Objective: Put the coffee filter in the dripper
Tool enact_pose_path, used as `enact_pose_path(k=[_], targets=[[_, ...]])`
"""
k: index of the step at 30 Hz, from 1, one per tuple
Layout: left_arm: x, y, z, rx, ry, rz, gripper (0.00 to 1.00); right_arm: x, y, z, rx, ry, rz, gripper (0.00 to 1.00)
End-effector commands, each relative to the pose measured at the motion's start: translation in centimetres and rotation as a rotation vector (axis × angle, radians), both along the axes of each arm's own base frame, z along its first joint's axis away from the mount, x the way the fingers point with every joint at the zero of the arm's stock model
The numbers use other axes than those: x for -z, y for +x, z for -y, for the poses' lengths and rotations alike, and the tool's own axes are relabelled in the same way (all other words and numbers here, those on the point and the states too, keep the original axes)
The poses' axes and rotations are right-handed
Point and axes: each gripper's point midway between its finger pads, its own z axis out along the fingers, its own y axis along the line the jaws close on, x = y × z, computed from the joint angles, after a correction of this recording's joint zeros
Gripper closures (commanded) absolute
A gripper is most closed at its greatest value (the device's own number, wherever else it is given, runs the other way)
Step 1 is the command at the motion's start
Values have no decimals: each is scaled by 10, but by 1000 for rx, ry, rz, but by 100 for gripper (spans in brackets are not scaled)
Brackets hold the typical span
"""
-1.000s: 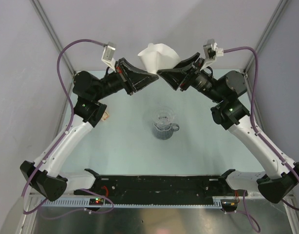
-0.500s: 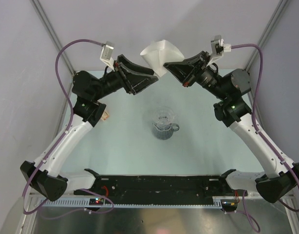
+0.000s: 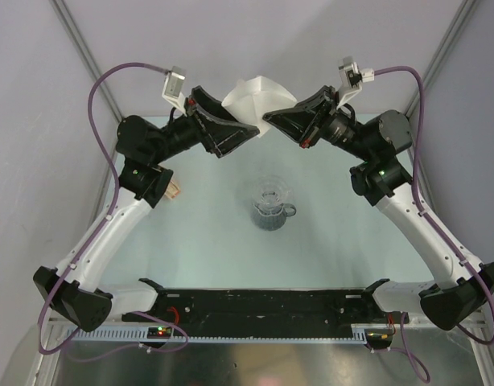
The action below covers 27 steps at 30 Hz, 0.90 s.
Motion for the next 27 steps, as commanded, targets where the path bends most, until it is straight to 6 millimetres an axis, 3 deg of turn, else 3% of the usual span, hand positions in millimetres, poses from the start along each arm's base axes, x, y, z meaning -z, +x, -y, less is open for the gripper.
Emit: enact_pose_path(k=[1, 7, 12, 16, 18, 20, 22, 24, 27], targets=[[-19, -10, -5, 1, -17, 94, 23, -23, -21, 3, -64, 28, 42, 100], [-25, -15, -12, -27, -33, 137, 54, -17, -24, 2, -109, 14, -7, 100], [-28, -18, -14, -32, -45, 141, 65, -16, -26, 3, -129, 9, -24, 100], [-30, -19, -14, -24, -54, 135, 85, -14, -26, 3, -136, 5, -36, 100], [-32, -18, -14, -19, -62, 125, 96, -13, -25, 3, -130, 7, -38, 88], [-34, -17, -14, -21, -72, 116, 99, -11, -23, 3, -125, 2, -37, 64], [-37, -15, -14, -27, -82, 107, 100, -6, -21, 1, -123, -8, -46, 47], [-39, -13, -15, -36, -91, 97, 100, 2, -22, -2, -124, -24, -40, 39], [-39, -10, -14, -42, -100, 79, 100, 13, -26, -11, -143, -53, -34, 37]])
